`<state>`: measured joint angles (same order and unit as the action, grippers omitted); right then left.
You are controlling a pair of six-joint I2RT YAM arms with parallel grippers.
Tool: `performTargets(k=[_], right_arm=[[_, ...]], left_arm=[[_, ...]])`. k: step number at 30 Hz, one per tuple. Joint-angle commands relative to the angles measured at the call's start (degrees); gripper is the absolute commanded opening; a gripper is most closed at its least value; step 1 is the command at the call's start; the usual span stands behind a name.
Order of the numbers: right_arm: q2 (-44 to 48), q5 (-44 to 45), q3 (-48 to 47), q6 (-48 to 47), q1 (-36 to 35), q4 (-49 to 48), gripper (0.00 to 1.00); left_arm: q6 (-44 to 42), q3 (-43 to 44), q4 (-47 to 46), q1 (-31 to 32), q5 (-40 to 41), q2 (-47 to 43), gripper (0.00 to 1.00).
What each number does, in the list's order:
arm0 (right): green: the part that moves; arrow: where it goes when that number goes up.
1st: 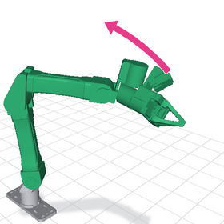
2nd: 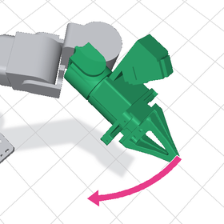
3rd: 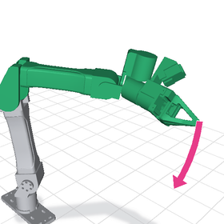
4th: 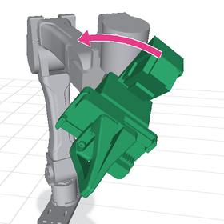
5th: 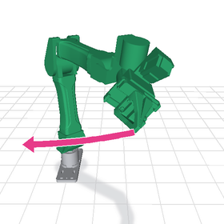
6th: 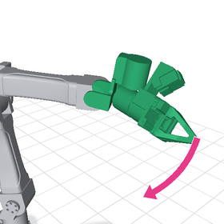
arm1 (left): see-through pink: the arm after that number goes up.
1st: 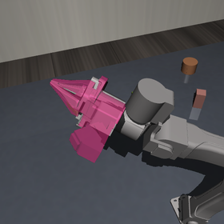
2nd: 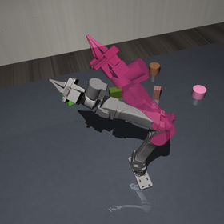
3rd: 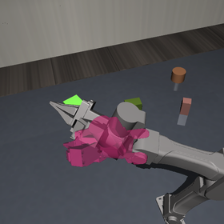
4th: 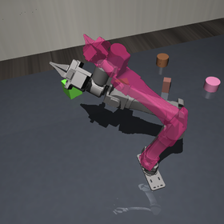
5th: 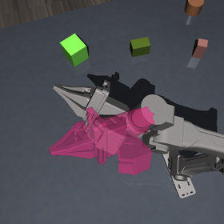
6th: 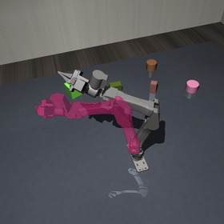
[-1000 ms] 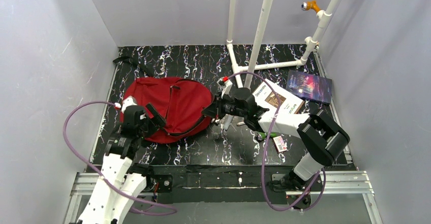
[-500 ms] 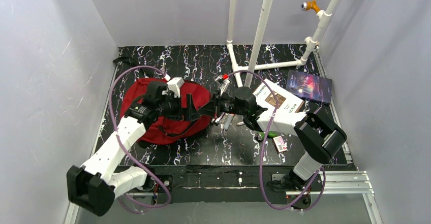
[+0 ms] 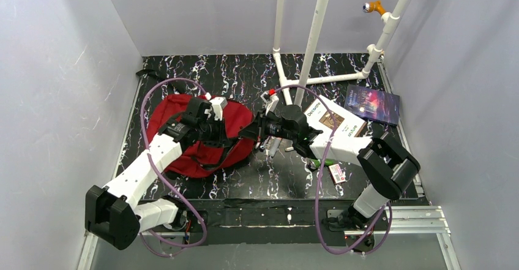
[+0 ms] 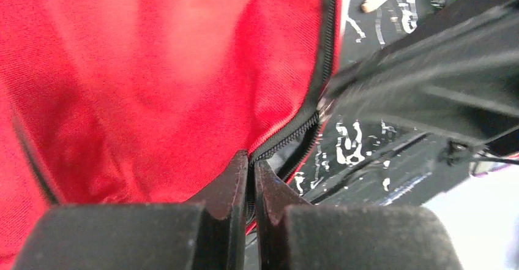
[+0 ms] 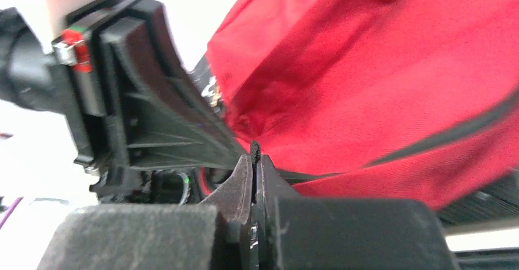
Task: Pack the student bag
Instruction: Unzip the student bag at the center of the board.
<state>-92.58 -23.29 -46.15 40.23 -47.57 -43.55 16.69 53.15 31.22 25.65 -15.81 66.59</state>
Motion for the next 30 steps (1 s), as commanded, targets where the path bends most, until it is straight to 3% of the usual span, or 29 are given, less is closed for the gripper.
performTargets(k=[1,4,7,10,13,16,17,23,27,29,30], right_arm=[[7.87,20.72,-3.7,-4.14,-0.15,15.68,0.01],[10.57,31.22,-4.25,-6.76,0.12,21.47,0.01],[8.69,32.27,-5.72,-9.13,2.3,22.29,0.01],[4.04,21.62,-7.79,-9.73,5.87,18.47,0.01],[0.55,8.64,-10.85,-11.19,5.78,14.53,0.01],[0.23,4.73,-12.77,-12.24,2.99,13.53,0.01],[0.4,4.32,-13.08,-12.69,2.13,13.51,0.01],[0.7,2.17,-14.39,-10.53,-0.02,12.34,0.01],[1.29,1.97,-14.46,-10.86,-1.34,12.2,0.01],[1.26,1.95,-14.53,-10.58,-1.55,12.23,0.01],[1.37,1.89,-14.5,-10.46,-1.56,12.34,0.01]], left_arm=[[-1.51,-1.05,7.55,-0.27,13.81,-6.2,0.0],[-3.16,-3.94,9.16,-0.25,14.71,-13.26,0.0],[-4.84,-5.48,9.97,-0.18,15.02,-20.1,0.0],[-5.79,-5.62,9.32,-0.25,16.04,-25.37,0.0],[-5.69,-5.68,8.17,-0.25,10.77,-27.61,0.0],[-4.15,-5.04,6.72,-0.23,4.55,-24.82,0.37],[-3.52,-4.84,5.87,-0.25,2.96,-23.28,0.42],[-1.46,-0.35,1.4,-0.1,-4.82,-12.24,0.64],[-0.09,0.92,-3.25,1.27,-3.22,-7.61,0.75],[-0.42,1.45,-3.88,1.91,-1.96,-5.76,0.73],[-0.39,1.4,-3.82,2.02,-0.39,-5.07,0.65]])
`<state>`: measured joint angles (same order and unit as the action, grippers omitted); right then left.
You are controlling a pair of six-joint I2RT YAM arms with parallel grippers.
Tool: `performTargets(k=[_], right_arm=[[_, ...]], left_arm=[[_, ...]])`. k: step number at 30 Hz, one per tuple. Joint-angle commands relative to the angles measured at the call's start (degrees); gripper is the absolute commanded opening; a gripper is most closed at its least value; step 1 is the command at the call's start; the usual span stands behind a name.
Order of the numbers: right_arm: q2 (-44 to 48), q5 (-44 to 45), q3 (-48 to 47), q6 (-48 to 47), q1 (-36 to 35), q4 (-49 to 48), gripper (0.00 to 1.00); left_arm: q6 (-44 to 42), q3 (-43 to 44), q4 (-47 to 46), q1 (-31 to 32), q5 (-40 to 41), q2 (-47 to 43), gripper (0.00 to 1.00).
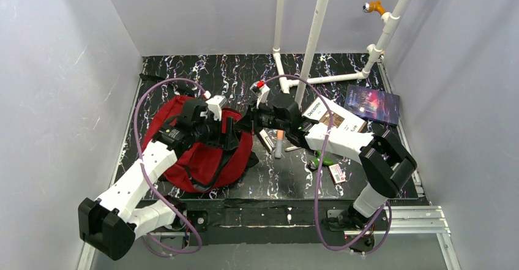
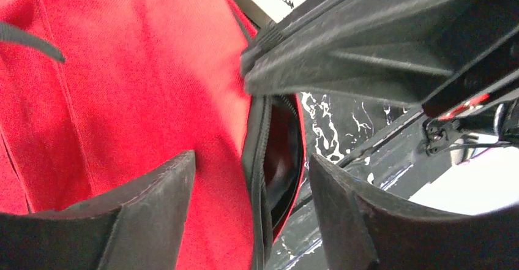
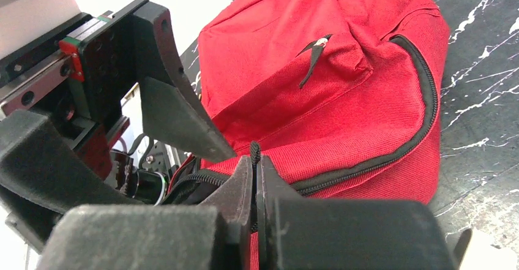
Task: Pack the student bag
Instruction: Unzip the student bag at the center of the board.
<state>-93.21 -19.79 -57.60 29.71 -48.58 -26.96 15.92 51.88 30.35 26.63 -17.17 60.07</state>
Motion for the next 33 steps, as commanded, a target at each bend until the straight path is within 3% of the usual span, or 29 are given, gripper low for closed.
performTargets(k=[1,4,6,8,11,16,19,22,24,29,33], right_arm=[[2.28,-1.41,-2.92,0.09,-0.62,-4.23,0.01],[3.21,5.21,-2.96,-0.86,-0.64,-0.87,0.01],[3.44,19.54,-4.83,-0.74,-0.79,7.56,0.01],[2.37,33.71,-6.78,0.23,-0.82,13.21,0.01],[-2.29,42.14,-10.51,-2.12,-0.39,13.33,0.01],[-10.09,36.55,-15.92,-5.99,1.11,5.1,0.01],[-16.24,26.03,-22.69,-9.82,1.18,2.13,0.01],[-23.67,23.68,-31.93,-10.26,1.27,7.56,0.01],[-26.97,23.77,-39.02,-10.56,1.45,16.49,0.02],[-25.4,27.97,-46.61,-12.35,1.56,40.13,0.42],[-14.7,25.64,-37.08,-13.19,1.82,46.3,0.64]], left_arm=[[0.87,2.63,-2.3,1.05,3.67,1.92,0.51],[0.28,3.03,2.21,1.1,7.68,2.85,0.12],[-1.1,2.29,4.08,1.05,6.64,0.97,0.0],[-2.36,0.83,5.11,1.05,5.4,-3.51,0.0],[-4.68,-0.27,6.77,1.05,3.65,-9.76,0.0],[-6.14,0.99,8.05,1.06,3.03,-16.76,0.0],[-4.73,1.58,6.66,1.05,1.3,-15.77,0.0],[-3.07,4.31,6.24,1.1,1.39,-11.32,0.0],[-1.89,7.19,7.17,1.05,4.69,-8.21,0.0],[-2.25,13.07,9.78,0.9,17.15,-2.69,0.0],[-3.61,14.89,9.11,0.77,24.63,0.78,0.0]])
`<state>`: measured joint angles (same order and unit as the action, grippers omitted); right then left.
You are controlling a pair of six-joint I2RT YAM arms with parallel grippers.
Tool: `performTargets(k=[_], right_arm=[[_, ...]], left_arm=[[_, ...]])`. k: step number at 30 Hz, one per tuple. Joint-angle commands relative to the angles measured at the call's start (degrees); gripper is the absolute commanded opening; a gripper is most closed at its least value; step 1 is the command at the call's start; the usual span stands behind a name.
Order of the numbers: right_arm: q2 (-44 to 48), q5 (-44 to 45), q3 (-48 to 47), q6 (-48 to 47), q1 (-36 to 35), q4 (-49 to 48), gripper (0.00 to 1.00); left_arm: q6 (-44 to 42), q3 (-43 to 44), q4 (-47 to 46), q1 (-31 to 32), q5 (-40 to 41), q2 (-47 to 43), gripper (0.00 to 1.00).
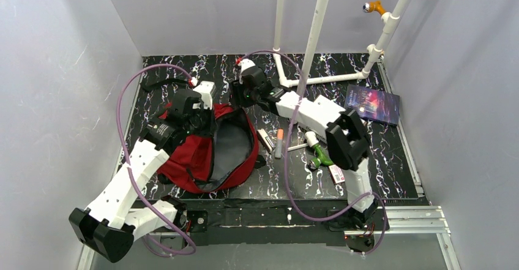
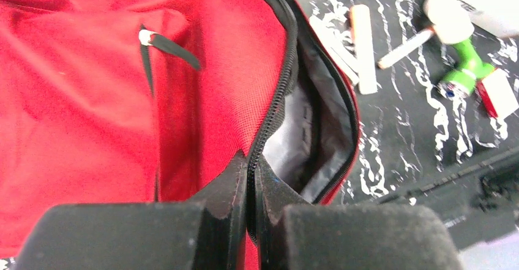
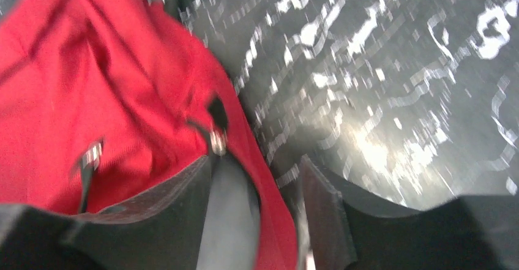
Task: Pack the student bag
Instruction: Unzip the student bag at the center of the board, then pick up the book from the center of the board.
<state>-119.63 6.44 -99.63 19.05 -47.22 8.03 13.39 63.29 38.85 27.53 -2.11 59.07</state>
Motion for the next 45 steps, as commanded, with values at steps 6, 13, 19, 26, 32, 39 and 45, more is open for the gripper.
performTargets(k=[6,13,19,26,32,39,45], right_arm=[[31.27,-3.74,27.81,-6.54,0.11,9.23,0.86],[52.59,16.24,51.54,-5.3,1.03,10.07,0.93],[68.99,18.82,62.94,13.7,14.89,12.29,0.97],[67.61,-0.38,61.77,17.16,43.35,11.63,0.93],[56.48,-16.56,62.44,16.94,57.4,5.6,0.66],[54.94,-18.58,69.13,16.58,59.94,-2.73,0.58],[55.56,-17.08,72.59,16.42,60.39,-5.59,0.48]], left_arm=[[-4.12,5.77,-1.31,-0.27,15.39,6.94,0.0],[-5.33,-2.01,-8.04,-0.28,15.57,6.62,0.0],[-5.84,-3.44,-8.28,-0.28,13.93,6.56,0.0],[-5.39,-4.47,-8.98,-0.28,11.6,5.11,0.0],[-5.09,-4.16,-8.66,-0.28,8.77,5.31,0.0],[-5.13,-4.24,-8.71,-0.28,7.83,5.37,0.0],[-4.91,-4.31,-9.45,-0.28,6.78,7.42,0.0]])
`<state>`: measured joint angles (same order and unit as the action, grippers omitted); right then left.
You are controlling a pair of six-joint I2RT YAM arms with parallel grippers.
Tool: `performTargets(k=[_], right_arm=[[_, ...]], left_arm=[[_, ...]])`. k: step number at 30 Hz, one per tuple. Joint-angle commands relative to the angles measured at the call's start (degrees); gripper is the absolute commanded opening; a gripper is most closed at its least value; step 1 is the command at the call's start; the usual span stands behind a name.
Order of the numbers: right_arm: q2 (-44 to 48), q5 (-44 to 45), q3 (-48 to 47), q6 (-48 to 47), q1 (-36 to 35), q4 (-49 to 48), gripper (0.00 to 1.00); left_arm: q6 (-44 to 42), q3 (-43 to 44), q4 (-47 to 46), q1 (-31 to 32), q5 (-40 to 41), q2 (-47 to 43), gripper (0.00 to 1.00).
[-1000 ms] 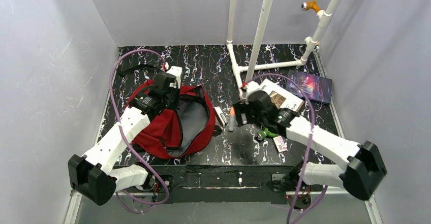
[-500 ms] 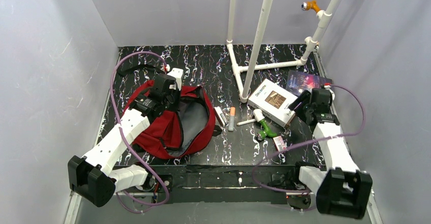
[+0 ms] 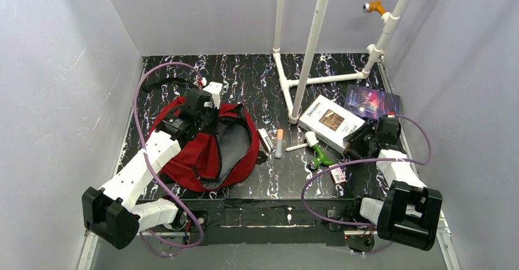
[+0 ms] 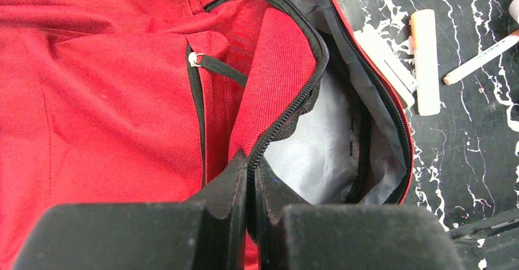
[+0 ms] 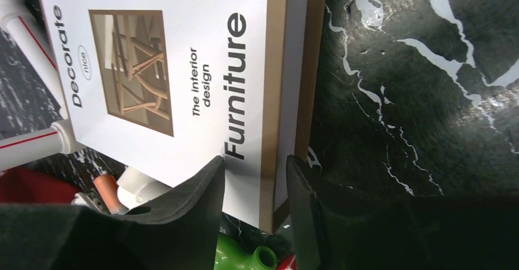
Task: Pack the student bag
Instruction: Pick up the book from the center of the board.
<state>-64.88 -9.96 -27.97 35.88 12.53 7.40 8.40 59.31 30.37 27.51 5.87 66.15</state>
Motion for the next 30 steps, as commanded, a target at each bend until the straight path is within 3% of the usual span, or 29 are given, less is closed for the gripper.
performTargets(k=[1,7,8,9,11,15,17,18,19,20,21,22,25,27,30], right_arm=[[0.85,-1.09,1.47,-0.45,0.65,-6.09,0.44],[0.93,-2.56,1.83,0.78,0.81,-7.65,0.14],[1.53,-2.61,0.83,0.77,0.82,-5.64,0.07],[2.38,-2.57,-0.37,0.89,0.82,-3.41,0.02],[4.34,-2.72,-3.07,1.18,0.83,0.96,0.01],[8.28,-4.12,-7.15,3.49,0.82,7.51,0.01],[9.47,-5.22,-10.48,4.23,0.82,14.44,0.01],[10.47,-4.79,-12.62,4.51,0.82,18.62,0.01],[11.03,-4.81,-13.65,4.78,0.82,20.39,0.01],[10.99,-5.29,-14.62,4.84,0.82,21.8,0.01],[10.48,-5.59,-15.83,4.5,0.77,23.29,0.01],[10.21,-6.8,-16.13,4.89,0.74,23.4,0.01],[10.44,-8.03,-16.24,5.95,0.32,24.07,0.01],[10.47,-8.98,-16.32,7.46,0.25,24.09,0.01],[10.24,-9.15,-16.71,7.46,0.05,24.11,0.01]], left_arm=[[0.1,-0.33,-1.01,-0.26,-1.41,0.76,0.0],[0.87,-0.32,-1.5,-0.26,-4.45,2.75,0.0],[0.97,-0.32,-1.62,-0.26,-5.24,2.82,0.09],[1.2,-0.44,-1.9,-0.26,-5.82,2.67,0.25],[1.82,-0.75,-2.81,-0.24,-9.76,1.71,0.48],[9.26,1.23,-5.84,0.52,-20.46,0.36,0.75],[24.6,-2.55,-18.8,3.95,-30.02,0.36,0.81],[34.04,-7.65,-34.5,10.18,-29.85,0.27,0.83],[31.54,-10.07,-42.96,16.99,-24.45,0.56,0.85],[21.26,-11.55,-49.17,25.23,-16.51,1.56,0.86],[3.49,-12.69,-55.85,34.76,-6.34,5.4,0.9],[-21.42,-7.36,-57.63,43.13,3.08,15.11,0.92],[-41.23,-1.99,-64.57,46.04,5.51,29.07,0.94],[-46.2,2.48,-69.15,46.34,7.34,39.16,0.96],[-50.38,5.61,-74.6,46.57,12.83,45.22,0.96]])
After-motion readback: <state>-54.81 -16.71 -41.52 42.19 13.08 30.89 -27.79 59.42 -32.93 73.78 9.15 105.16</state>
